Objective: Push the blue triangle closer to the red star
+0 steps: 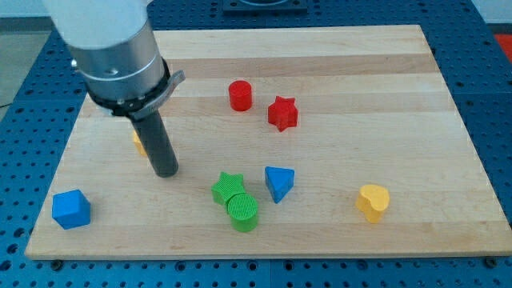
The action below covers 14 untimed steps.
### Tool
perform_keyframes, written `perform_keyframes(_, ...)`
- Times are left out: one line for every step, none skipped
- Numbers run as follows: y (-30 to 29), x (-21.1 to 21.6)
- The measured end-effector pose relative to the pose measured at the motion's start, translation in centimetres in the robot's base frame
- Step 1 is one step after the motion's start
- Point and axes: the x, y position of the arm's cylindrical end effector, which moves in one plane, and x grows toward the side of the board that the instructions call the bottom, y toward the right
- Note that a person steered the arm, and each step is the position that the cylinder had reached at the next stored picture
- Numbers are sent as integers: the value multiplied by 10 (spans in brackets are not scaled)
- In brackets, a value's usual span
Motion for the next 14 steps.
perform_keyframes(-26,-21)
perform_keyframes(12,-35)
perform_keyframes(95,-36)
perform_keyframes(177,-27)
perform_keyframes(224,-2)
perform_keyframes(219,27)
perform_keyframes(195,43)
perform_keyframes(167,59)
perform_keyframes(124,51)
perform_keyframes(79,21)
perform_keyframes(80,17)
perform_keyframes(127,28)
perform_keyframes(175,31)
perform_keyframes(178,19)
